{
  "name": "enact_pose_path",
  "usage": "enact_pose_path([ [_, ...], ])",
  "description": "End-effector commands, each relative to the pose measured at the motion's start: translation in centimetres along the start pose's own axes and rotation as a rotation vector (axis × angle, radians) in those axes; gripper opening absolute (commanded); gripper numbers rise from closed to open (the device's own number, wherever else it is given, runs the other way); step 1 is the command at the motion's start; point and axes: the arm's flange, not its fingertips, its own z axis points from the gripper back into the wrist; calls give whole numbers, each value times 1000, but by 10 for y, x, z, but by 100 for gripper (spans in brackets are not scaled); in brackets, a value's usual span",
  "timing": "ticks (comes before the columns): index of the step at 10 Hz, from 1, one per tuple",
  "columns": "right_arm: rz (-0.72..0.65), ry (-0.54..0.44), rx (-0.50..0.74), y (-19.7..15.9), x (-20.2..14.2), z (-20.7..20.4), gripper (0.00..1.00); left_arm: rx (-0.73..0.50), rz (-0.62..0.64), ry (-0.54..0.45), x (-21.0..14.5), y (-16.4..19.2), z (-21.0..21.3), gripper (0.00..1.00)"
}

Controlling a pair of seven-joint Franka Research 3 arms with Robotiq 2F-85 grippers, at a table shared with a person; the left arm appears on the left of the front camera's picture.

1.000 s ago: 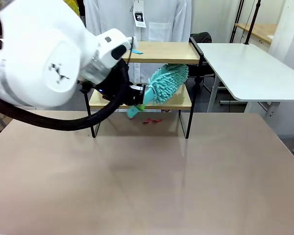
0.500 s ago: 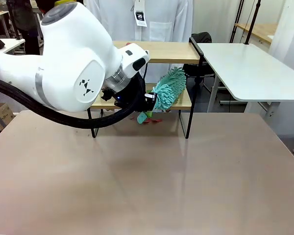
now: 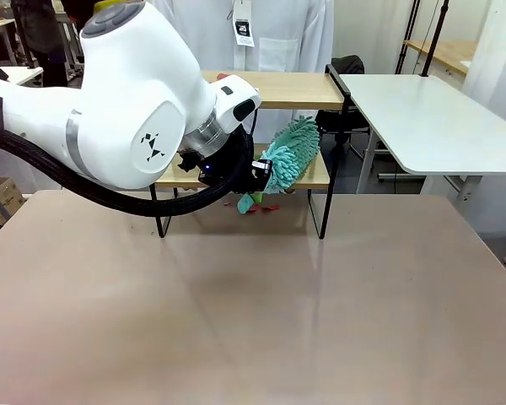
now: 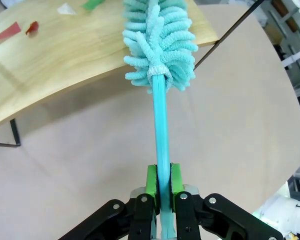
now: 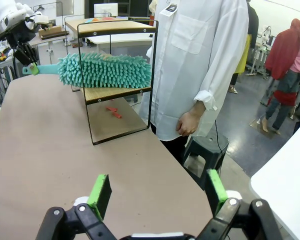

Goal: Clean the shelf.
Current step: Clean the specific section of the Shelf indicated by the human with the Duster.

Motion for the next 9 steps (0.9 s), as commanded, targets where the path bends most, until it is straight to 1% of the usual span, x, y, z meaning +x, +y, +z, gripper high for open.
enact_pose_path([
  [1,5,1,-4,0,2,0,100,43,32,40,0,9,4,13],
  [3,5,1,-4,0,2,0,100,114,81,71,-5,22,14,13],
  [6,5,1,-4,0,2,0,100,245,160,69,-13,49,39,13],
  [8,5,1,-4,0,2,0,100,350,223,90,-23,71,57,13],
  [9,5,1,-4,0,2,0,100,432,250,103,-28,83,65,13],
])
